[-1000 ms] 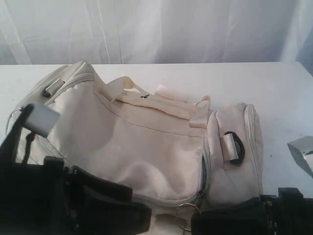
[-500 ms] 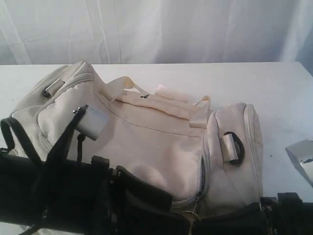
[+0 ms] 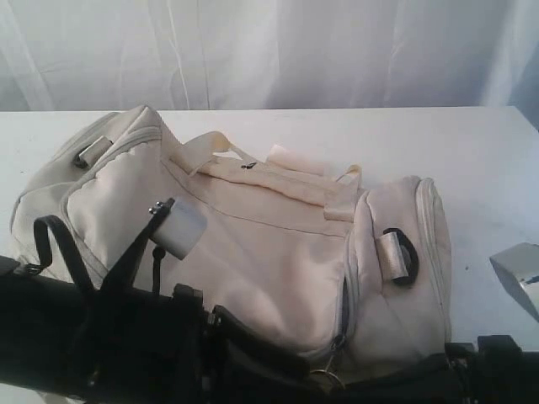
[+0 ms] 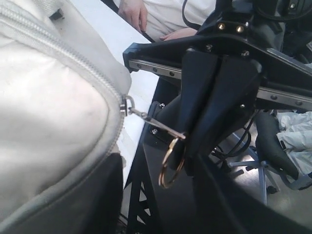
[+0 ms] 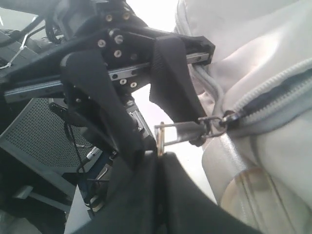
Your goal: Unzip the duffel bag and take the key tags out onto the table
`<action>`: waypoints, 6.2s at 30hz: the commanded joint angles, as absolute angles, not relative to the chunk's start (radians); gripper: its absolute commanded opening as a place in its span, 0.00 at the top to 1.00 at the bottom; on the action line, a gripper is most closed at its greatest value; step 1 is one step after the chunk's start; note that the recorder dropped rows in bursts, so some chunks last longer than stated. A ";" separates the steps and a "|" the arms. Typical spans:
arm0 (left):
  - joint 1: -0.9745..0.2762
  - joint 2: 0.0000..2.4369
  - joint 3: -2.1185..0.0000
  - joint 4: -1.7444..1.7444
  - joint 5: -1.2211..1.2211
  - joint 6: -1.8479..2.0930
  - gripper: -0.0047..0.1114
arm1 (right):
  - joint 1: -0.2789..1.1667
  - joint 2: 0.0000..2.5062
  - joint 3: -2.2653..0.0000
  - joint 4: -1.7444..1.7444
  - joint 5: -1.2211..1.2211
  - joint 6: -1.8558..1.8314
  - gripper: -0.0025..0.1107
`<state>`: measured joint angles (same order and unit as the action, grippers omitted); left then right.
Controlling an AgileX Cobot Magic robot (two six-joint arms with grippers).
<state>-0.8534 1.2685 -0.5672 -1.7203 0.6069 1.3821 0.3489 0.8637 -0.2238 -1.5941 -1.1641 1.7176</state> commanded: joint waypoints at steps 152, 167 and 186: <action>-0.860 0.815 -0.741 0.572 0.759 -0.622 0.96 | 0.650 0.739 -0.469 -1.714 -0.390 1.224 0.43; -0.860 0.815 -0.741 0.214 0.669 -0.355 0.96 | 0.874 1.390 -0.701 -1.049 -0.550 0.313 0.42; -0.860 0.815 -0.741 0.364 0.585 -0.346 0.96 | 1.028 1.626 -0.945 -0.989 -0.338 0.384 0.98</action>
